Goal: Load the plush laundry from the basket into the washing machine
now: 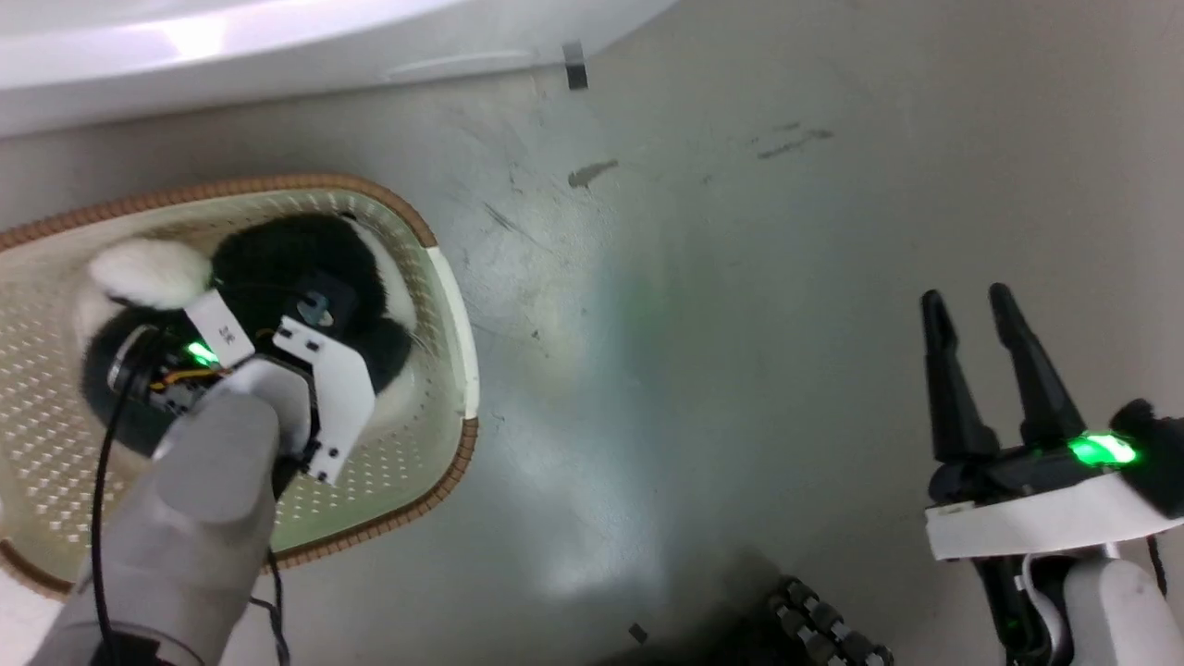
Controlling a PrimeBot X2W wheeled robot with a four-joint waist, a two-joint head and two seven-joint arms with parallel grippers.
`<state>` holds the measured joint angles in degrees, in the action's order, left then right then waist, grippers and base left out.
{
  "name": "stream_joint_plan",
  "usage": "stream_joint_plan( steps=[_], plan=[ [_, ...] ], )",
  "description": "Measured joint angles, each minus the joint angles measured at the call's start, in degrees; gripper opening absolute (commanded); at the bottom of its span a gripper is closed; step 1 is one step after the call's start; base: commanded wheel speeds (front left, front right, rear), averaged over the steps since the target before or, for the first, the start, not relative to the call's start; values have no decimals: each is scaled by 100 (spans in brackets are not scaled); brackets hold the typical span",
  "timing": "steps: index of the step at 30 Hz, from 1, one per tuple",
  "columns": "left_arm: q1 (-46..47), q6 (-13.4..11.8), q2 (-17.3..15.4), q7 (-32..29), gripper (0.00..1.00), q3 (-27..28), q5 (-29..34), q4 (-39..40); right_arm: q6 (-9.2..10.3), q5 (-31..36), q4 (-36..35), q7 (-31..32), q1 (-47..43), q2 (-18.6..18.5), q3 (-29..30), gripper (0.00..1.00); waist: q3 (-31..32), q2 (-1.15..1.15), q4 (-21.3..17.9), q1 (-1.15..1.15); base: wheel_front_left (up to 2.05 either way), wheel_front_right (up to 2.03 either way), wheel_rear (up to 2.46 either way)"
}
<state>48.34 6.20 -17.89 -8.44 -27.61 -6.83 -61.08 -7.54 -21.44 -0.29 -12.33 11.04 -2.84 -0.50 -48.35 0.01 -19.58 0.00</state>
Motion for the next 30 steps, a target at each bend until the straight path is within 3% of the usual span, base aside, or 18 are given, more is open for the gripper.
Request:
stream_joint_plan(
  steps=[5,6,7,15,19,24,30],
  plan=[
    [259,-4,-78,-68,100,-154,-59,-267,0,-97,27,-66,-2,-1,47,100,-244,0,-106,0,0,0,0],
    [304,-4,-80,-92,40,-170,-94,-322,0,-121,40,-75,-2,-1,49,100,-287,0,-130,0,0,0,0],
    [349,-3,-80,-91,0,-187,-129,-377,0,-154,55,-94,-1,-1,56,100,-329,0,-154,0,0,0,0],
    [573,24,-260,185,0,-304,-417,-812,0,-360,125,-191,143,-1,12,100,-535,0,-406,-1,0,0,0],
    [458,-134,-424,831,0,-231,-715,-1069,0,-482,167,-241,453,0,-103,100,-411,0,-619,0,0,0,0],
    [22,-277,-208,1415,0,-176,-840,-1085,0,-248,222,-242,414,-3,78,100,45,0,-576,0,0,0,0],
    [-519,-308,172,2052,0,-119,-1048,-1066,0,144,328,-242,89,-2,298,100,844,0,-241,0,0,0,0]
  ],
)
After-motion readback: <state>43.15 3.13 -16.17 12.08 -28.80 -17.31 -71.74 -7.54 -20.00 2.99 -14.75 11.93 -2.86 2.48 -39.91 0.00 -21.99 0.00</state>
